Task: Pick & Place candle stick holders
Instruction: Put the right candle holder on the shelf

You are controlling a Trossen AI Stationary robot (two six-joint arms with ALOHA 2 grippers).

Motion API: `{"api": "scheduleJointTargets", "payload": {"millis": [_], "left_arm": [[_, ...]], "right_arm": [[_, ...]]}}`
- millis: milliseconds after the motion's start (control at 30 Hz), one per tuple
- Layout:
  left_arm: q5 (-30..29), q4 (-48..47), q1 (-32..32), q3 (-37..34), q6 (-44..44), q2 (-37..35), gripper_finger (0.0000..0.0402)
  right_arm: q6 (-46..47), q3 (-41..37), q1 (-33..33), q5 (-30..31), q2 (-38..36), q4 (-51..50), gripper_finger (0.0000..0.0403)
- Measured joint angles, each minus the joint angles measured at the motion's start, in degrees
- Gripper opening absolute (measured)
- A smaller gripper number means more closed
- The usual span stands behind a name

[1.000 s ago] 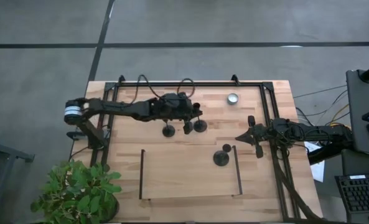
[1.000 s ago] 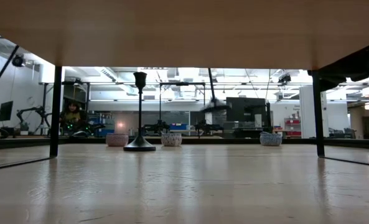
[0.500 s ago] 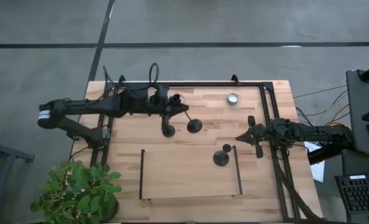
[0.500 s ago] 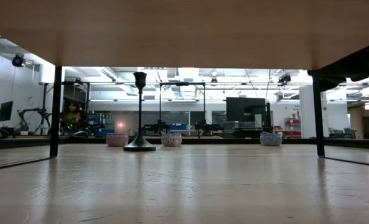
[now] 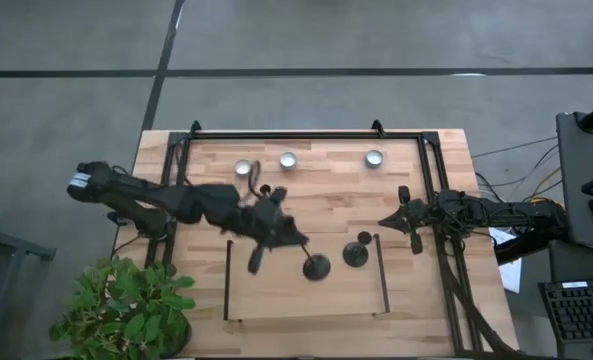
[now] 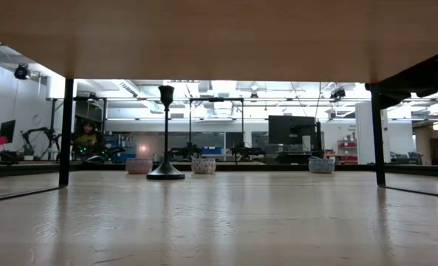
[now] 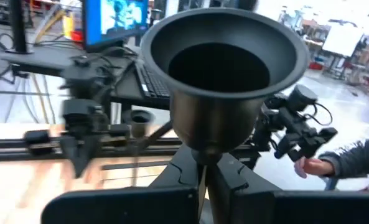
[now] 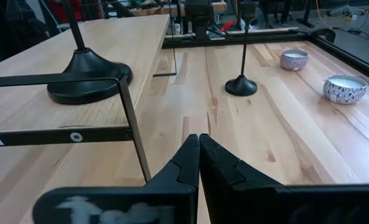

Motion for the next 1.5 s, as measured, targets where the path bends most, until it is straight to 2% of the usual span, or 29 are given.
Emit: {"api": "scheduleJointTargets", "payload": {"millis": [300,533,700,867,1167,1500], "left_arm": [[-7.1,-0.2,-8.3,8.6,5.2,12.0,0.0002],[-11.7,-4.4,-8.5,16.6,6.0,20.3,0.0002],[-12.3,-10.7,-8.0,21.3,6.3,24.3,0.0004],[-13.6,-14.8,-7.6,23.8,6.4,25.6,0.0003],[-14.7,-15.3,-6.2,23.7,5.4,25.6,0.0010],[-14.4,-16.7,-5.8,23.4,3.6,25.8,0.0058]], "right_arm": [[0.0,0.0,0.0,0.0,0.0,0.0,0.0008],[0.0,0.0,0.0,0.0,0.0,0.0,0.0008],[0.0,0.0,0.0,0.0,0.0,0.0,0.0008],[0.0,0.0,0.0,0.0,0.0,0.0,0.0008],[0.0,0.0,0.0,0.0,0.0,0.0,0.0008],[0.0,0.0,0.0,0.0,0.0,0.0,0.0008]]}}
